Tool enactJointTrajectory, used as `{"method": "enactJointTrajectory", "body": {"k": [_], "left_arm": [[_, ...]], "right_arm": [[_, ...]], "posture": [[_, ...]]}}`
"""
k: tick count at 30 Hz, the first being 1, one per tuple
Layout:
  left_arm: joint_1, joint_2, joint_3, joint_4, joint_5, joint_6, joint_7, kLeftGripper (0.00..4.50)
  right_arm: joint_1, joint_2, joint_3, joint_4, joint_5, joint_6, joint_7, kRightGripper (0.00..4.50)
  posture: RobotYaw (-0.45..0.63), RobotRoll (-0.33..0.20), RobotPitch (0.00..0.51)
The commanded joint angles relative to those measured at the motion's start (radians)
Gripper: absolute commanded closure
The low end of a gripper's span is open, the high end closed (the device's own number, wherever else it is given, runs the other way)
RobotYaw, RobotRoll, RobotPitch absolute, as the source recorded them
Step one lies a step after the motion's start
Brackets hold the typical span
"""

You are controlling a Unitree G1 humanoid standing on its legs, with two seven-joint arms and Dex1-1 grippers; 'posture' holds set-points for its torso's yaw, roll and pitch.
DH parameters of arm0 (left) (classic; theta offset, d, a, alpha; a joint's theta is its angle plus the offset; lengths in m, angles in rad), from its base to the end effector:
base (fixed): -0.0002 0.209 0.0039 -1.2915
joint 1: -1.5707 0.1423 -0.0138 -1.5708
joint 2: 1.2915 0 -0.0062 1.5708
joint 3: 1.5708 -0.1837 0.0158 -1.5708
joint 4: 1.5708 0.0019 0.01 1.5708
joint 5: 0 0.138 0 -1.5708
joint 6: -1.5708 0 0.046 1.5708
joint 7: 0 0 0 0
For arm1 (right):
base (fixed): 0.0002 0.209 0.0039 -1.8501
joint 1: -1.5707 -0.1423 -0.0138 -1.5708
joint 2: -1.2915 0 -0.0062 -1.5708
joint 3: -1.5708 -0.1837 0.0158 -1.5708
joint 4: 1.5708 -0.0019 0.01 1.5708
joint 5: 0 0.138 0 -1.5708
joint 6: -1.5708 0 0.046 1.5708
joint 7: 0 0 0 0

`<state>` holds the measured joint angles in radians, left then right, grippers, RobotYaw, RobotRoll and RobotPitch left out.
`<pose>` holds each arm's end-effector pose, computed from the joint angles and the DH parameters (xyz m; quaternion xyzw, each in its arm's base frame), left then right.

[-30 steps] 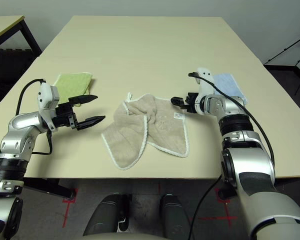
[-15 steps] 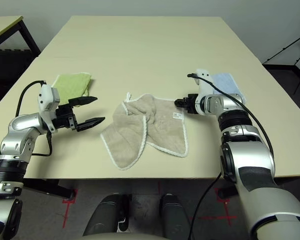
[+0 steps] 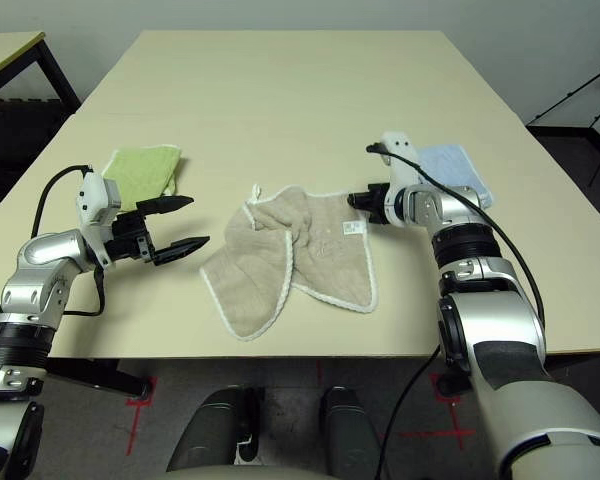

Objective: Fold the towel and set it aside.

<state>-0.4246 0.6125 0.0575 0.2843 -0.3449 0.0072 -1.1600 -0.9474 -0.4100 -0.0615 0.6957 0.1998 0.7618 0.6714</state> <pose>0.2749 0.2696 0.1405 0.1453 -0.0154 -0.4930 0.8577 0.3464 -0.2131 0.1689 0.0373 0.2384 0.2657 0.9334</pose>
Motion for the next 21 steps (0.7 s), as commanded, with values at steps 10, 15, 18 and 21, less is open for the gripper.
{"method": "enactJointTrajectory", "body": {"k": [10,15,18,21], "left_arm": [[-0.025,-0.040,-0.016,-0.004,0.023,0.018,0.063,0.00],[-0.036,-0.060,-0.022,-0.009,0.027,0.031,0.097,0.00],[-0.043,-0.076,-0.021,-0.008,0.026,0.039,0.126,0.00],[-0.053,-0.092,-0.022,-0.005,0.033,0.043,0.154,0.00]], "right_arm": [[0.038,-0.044,-0.003,-0.205,-0.029,-0.122,-0.053,4.49],[0.011,-0.063,0.017,-0.188,-0.069,-0.219,-0.062,4.49],[-0.020,-0.078,0.037,-0.157,-0.105,-0.285,-0.071,4.49],[-0.051,-0.087,0.053,-0.120,-0.137,-0.341,-0.077,4.49]], "posture": [[0.13,0.000,0.105],[0.13,0.000,0.104],[0.13,0.000,0.103],[0.13,0.000,0.103]]}}
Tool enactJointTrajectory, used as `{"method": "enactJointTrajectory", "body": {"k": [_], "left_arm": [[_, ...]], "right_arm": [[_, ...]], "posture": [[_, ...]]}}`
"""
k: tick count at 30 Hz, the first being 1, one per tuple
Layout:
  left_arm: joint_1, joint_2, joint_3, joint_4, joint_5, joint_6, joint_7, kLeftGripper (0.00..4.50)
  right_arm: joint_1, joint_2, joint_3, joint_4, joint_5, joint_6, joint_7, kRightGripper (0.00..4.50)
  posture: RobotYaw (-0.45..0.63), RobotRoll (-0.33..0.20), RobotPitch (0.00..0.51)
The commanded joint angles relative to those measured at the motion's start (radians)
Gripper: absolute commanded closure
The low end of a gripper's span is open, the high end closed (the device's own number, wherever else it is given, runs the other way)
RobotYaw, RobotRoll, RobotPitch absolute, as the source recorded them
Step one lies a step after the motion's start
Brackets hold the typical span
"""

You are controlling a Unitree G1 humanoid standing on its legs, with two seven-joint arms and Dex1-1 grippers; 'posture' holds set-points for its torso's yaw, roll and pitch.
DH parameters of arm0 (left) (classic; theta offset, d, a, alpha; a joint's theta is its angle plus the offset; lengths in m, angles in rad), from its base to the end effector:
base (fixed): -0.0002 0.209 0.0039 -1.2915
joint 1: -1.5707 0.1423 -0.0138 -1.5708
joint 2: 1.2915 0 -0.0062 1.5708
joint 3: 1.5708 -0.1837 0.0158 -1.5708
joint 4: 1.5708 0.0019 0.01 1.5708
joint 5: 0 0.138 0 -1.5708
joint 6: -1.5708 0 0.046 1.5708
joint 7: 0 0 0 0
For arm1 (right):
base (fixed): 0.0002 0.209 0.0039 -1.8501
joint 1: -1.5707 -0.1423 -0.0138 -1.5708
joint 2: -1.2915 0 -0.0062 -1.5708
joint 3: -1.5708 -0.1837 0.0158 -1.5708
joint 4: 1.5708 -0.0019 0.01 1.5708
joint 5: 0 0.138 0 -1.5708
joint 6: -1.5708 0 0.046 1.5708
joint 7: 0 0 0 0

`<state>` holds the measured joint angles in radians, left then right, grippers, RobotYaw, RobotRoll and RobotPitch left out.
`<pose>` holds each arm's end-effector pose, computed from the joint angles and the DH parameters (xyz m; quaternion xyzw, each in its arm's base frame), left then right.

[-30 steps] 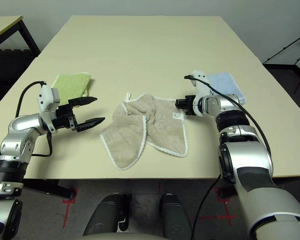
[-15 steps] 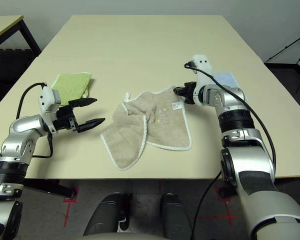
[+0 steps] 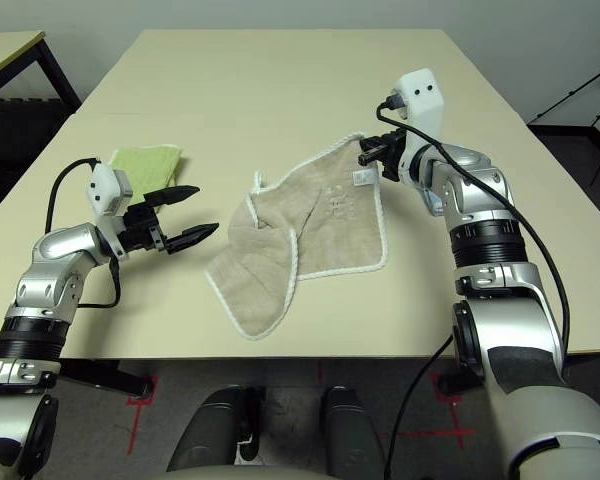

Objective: Fold the towel and set it aside.

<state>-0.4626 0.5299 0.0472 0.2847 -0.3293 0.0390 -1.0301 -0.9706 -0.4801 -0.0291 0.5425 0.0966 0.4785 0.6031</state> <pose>0.2838 0.2489 0.1366 0.1148 -0.0358 -0.4551 0.8823 0.3447 -0.2179 0.2216 -0.1286 0.0511 0.2238 0.9648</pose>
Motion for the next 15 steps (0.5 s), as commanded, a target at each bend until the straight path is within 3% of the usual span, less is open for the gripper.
{"method": "enactJointTrajectory", "body": {"k": [1,15], "left_arm": [[-0.020,-0.016,-0.013,-0.002,0.024,0.011,0.040,0.00],[-0.108,-0.139,-0.016,0.007,0.109,0.146,0.372,0.00]], "right_arm": [[-0.039,-0.020,0.027,0.048,-0.046,-0.081,-0.013,4.49],[-0.196,-0.006,0.065,0.237,-0.132,-0.363,-0.028,4.49]], "posture": [[0.13,0.000,0.102],[0.14,0.000,0.096]]}}
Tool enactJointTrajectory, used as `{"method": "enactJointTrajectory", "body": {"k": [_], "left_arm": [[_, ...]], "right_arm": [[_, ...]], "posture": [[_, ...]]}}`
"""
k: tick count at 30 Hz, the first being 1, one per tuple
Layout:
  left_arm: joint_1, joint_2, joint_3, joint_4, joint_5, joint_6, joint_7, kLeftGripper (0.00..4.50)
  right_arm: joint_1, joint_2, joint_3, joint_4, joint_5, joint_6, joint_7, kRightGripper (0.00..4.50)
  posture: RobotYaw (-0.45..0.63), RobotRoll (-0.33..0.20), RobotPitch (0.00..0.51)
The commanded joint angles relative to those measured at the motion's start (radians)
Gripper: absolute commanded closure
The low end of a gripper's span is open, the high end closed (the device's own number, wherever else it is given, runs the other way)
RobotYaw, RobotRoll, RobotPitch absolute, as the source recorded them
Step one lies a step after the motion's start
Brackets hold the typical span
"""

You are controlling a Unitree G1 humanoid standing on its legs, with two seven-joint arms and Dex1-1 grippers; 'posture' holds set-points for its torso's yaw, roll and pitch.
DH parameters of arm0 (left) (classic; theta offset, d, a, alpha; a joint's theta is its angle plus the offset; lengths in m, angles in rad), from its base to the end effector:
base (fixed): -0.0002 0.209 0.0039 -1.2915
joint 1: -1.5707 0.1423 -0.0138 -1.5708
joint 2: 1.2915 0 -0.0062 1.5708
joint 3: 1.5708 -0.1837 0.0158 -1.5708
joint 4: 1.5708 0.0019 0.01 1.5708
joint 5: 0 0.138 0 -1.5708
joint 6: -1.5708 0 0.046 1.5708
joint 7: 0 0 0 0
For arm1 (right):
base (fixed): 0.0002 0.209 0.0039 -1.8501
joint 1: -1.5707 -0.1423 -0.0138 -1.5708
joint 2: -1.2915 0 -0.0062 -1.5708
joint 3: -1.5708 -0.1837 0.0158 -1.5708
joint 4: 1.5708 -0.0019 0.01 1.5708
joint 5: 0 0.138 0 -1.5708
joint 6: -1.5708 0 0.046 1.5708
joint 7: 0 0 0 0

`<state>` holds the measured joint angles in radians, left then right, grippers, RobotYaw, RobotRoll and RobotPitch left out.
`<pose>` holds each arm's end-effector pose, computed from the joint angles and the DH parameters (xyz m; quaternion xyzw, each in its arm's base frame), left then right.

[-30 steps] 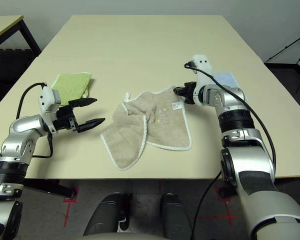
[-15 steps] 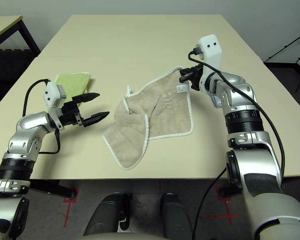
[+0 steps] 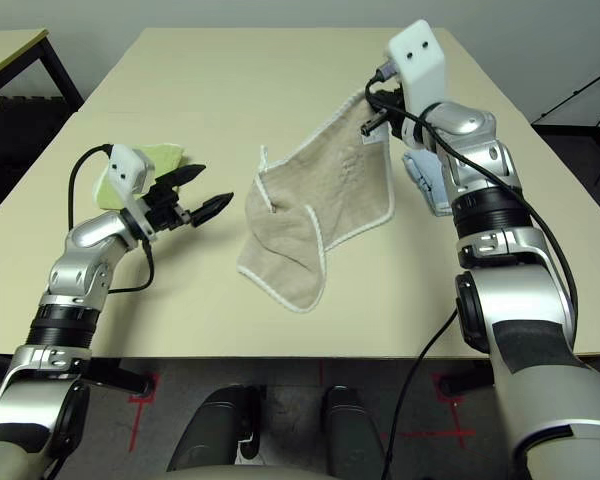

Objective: Fold the towel and set it aside.

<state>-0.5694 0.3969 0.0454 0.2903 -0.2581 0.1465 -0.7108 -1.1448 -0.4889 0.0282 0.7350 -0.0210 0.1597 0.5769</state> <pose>0.3026 0.2125 0.1448 0.0763 -0.0510 -0.3370 0.9370 0.3583 -0.2065 0.2612 -0.2421 -0.0663 0.2106 0.9448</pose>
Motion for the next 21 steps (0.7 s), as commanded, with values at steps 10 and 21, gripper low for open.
{"method": "enactJointTrajectory", "body": {"k": [10,21], "left_arm": [[-0.112,-0.061,-0.030,0.064,0.070,0.157,0.163,0.00],[-0.348,-0.163,-0.035,0.186,0.031,0.265,0.134,0.00]], "right_arm": [[-0.074,0.014,0.025,0.104,-0.049,-0.222,0.006,4.49],[-0.051,0.031,0.031,0.047,-0.039,-0.262,0.053,4.49]], "posture": [[0.14,0.000,0.097],[0.12,0.000,0.096]]}}
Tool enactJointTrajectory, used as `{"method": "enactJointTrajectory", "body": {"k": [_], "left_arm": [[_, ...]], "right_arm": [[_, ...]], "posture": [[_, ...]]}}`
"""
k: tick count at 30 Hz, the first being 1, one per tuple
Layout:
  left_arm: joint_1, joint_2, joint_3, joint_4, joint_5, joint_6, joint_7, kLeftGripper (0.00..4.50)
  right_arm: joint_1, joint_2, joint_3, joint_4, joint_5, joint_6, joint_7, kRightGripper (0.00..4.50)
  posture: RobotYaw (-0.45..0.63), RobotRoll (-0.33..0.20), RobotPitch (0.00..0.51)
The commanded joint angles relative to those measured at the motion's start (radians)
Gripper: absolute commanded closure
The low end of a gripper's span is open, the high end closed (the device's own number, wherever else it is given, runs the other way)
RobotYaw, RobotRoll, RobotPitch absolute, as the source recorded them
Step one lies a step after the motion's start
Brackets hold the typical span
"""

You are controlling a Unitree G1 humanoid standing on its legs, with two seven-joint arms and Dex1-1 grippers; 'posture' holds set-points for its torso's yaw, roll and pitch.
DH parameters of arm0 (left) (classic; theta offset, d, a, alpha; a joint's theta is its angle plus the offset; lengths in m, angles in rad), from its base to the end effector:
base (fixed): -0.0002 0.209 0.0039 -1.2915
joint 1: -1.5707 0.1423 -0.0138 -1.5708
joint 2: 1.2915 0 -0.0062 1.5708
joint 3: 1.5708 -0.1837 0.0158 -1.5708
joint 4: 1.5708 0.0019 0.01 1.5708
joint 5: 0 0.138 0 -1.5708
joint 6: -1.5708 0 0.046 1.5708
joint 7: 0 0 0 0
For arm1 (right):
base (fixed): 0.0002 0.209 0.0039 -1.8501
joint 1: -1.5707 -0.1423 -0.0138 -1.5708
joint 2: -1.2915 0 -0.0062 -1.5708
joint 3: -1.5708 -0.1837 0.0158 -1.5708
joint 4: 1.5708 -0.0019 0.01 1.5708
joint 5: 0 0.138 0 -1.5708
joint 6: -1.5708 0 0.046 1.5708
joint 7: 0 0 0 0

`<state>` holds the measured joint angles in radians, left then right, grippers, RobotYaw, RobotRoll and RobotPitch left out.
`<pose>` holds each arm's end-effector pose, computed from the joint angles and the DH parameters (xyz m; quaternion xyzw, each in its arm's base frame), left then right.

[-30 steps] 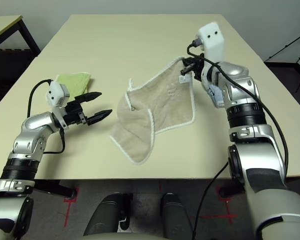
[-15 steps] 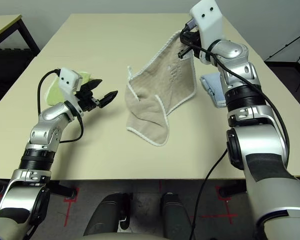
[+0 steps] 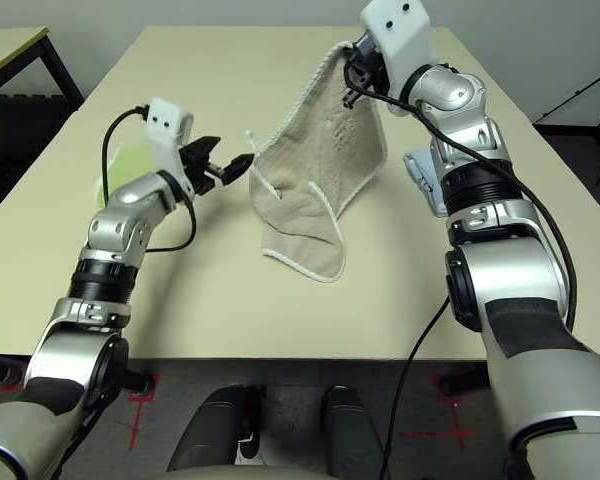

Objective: Fold the towel and set it aside.

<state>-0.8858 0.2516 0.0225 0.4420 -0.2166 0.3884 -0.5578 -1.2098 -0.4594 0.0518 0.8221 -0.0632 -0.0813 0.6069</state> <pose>0.3416 0.1534 0.1909 0.0277 -0.0139 -0.3231 0.9458 0.3618 -0.1901 0.2745 -0.2954 -0.1524 0.2508 0.9092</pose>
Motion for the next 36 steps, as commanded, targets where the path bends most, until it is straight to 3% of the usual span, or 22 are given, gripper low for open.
{"method": "enactJointTrajectory", "body": {"k": [1,9,19,36], "left_arm": [[-0.044,-0.025,-0.014,0.045,-0.009,0.022,-0.023,0.00],[-0.087,-0.067,-0.062,0.166,0.042,-0.049,-0.061,0.00],[-0.053,-0.049,-0.133,0.341,0.176,-0.209,-0.040,0.00],[-0.029,0.118,-0.130,0.461,0.319,-0.352,0.062,0.00]], "right_arm": [[0.019,0.003,0.009,-0.051,0.004,-0.023,0.030,4.49],[0.032,0.017,-0.013,-0.181,0.051,-0.006,0.063,4.49],[-0.006,0.009,-0.045,-0.266,0.098,0.045,0.055,4.49],[-0.034,-0.042,-0.074,-0.289,0.110,0.066,0.037,4.49]], "posture": [[0.12,0.000,0.096],[0.10,0.000,0.101],[0.09,0.000,0.110],[0.09,0.000,0.116]]}}
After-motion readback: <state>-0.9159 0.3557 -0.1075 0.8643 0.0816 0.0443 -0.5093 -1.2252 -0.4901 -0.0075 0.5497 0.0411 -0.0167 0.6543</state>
